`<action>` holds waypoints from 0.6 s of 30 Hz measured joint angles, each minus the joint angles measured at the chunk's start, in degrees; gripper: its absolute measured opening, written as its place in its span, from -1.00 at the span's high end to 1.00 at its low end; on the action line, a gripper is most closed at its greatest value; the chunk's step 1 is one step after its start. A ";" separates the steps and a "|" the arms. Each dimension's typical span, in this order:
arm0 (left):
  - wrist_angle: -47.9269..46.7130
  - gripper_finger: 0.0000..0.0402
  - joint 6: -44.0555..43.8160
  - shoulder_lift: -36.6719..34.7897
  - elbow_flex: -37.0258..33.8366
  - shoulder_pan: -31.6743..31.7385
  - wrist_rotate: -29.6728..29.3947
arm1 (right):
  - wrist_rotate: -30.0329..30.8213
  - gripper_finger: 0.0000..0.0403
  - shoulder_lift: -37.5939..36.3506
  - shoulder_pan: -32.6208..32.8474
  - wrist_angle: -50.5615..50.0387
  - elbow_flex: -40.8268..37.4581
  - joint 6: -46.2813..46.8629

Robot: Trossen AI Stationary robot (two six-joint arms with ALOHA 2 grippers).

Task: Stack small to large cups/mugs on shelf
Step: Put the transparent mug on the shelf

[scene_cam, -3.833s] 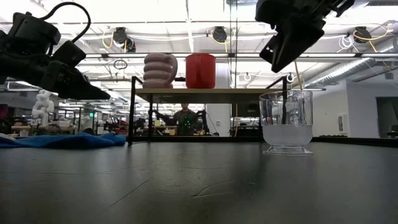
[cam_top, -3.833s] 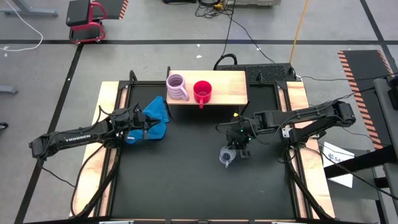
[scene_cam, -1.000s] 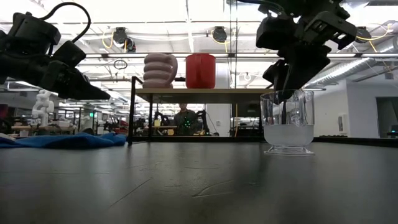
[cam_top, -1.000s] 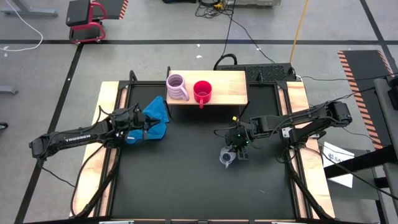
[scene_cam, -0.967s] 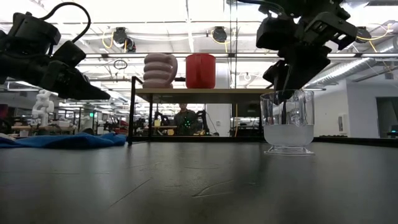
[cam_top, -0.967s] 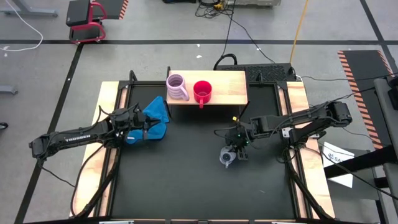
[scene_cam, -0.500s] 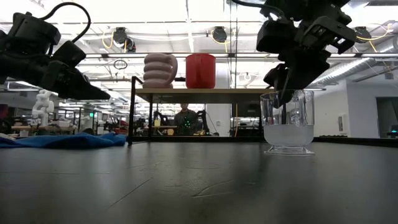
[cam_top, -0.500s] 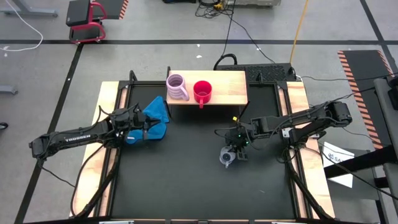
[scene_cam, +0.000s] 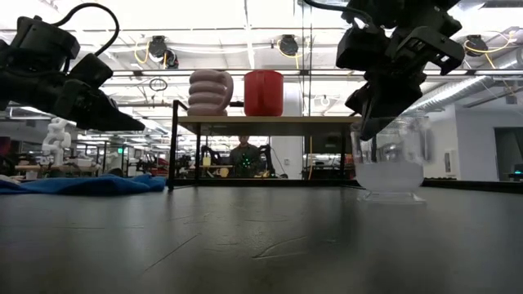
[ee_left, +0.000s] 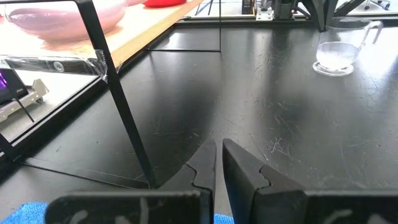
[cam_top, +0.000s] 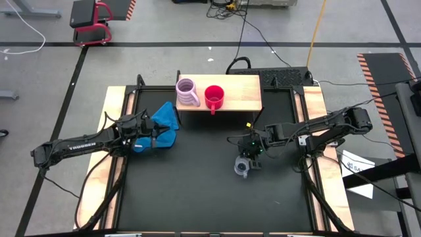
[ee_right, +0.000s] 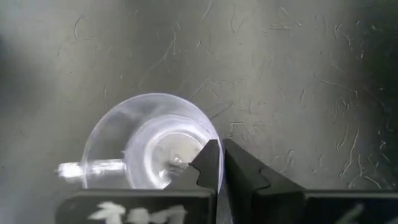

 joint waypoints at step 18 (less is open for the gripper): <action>-0.07 0.85 -0.23 0.00 0.00 -0.03 0.57 | 0.02 1.00 -7.78 0.01 -1.08 1.56 -0.34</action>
